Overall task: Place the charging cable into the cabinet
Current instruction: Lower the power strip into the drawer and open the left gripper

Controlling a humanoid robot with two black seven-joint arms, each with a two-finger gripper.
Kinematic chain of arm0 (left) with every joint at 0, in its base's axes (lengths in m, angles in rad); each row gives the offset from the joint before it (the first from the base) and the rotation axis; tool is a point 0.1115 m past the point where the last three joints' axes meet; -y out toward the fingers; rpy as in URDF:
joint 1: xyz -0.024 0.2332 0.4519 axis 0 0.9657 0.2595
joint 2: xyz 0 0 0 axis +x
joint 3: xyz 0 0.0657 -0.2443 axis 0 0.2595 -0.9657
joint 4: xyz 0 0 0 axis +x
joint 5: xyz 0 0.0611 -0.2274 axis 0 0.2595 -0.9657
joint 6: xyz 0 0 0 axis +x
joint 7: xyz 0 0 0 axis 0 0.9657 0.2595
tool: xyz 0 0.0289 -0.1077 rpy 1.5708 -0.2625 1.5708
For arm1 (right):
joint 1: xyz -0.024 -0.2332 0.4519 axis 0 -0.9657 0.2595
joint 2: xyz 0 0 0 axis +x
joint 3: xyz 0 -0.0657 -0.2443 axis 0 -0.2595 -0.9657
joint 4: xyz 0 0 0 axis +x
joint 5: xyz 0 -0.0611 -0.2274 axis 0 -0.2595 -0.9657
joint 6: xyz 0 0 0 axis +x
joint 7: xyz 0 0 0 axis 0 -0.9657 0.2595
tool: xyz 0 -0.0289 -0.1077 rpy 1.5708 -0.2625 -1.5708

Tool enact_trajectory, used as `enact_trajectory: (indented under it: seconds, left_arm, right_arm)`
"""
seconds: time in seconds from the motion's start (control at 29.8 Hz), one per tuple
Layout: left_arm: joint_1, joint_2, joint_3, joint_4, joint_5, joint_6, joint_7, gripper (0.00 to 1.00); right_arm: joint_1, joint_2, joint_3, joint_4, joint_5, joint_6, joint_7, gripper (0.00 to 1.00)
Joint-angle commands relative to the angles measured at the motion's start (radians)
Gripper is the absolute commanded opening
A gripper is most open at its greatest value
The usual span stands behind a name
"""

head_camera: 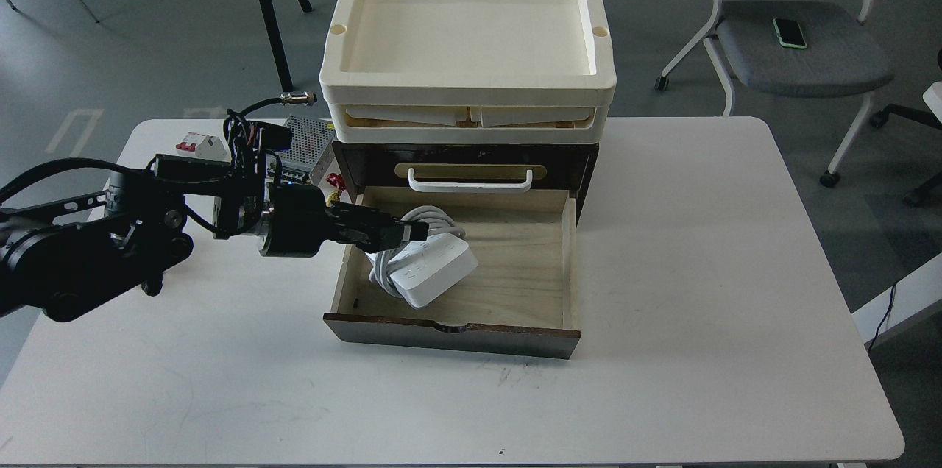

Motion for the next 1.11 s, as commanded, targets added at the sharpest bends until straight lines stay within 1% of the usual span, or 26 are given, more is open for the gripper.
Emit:
enact_trajectory:
  seconds: [0.0,0.1,0.2,0.44,0.67,0.84,1.07]
  left_arm:
    - [0.004,-0.024,0.0,0.043,-0.01,-0.008,0.0,0.0]
    - [0.032,-0.034,0.0,0.078,-0.01,-0.003,0.0,0.0]
    - [0.063,-0.077,-0.003,0.116,-0.011,0.001,0.0,0.0]
    - [0.078,-0.127,-0.015,0.126,-0.094,0.017,0.0,0.0]
    - [0.077,-0.139,-0.018,0.164,-0.108,0.02,0.0,0.01]
    - [0.077,-0.143,-0.018,0.198,-0.123,0.041,0.0,0.0]
    - [0.07,-0.134,-0.019,0.196,-0.165,0.038,0.0,0.0]
  right_arm:
    - [-0.008,-0.002,0.0,0.0,0.0,0.0,0.0,1.0]
    - [-0.011,-0.002,0.0,0.0,0.0,0.0,0.0,1.0]
    - [-0.017,0.0,0.0,0.0,0.002,0.0,0.0,1.0]
    - [-0.026,0.003,0.0,0.002,0.002,0.0,0.0,1.0]
    - [-0.031,0.001,0.002,0.0,0.002,0.0,0.0,1.0]
    - [-0.038,0.001,0.0,0.0,0.002,0.0,0.0,1.0]
    - [-0.043,0.001,0.002,0.0,0.002,0.0,0.001,1.0]
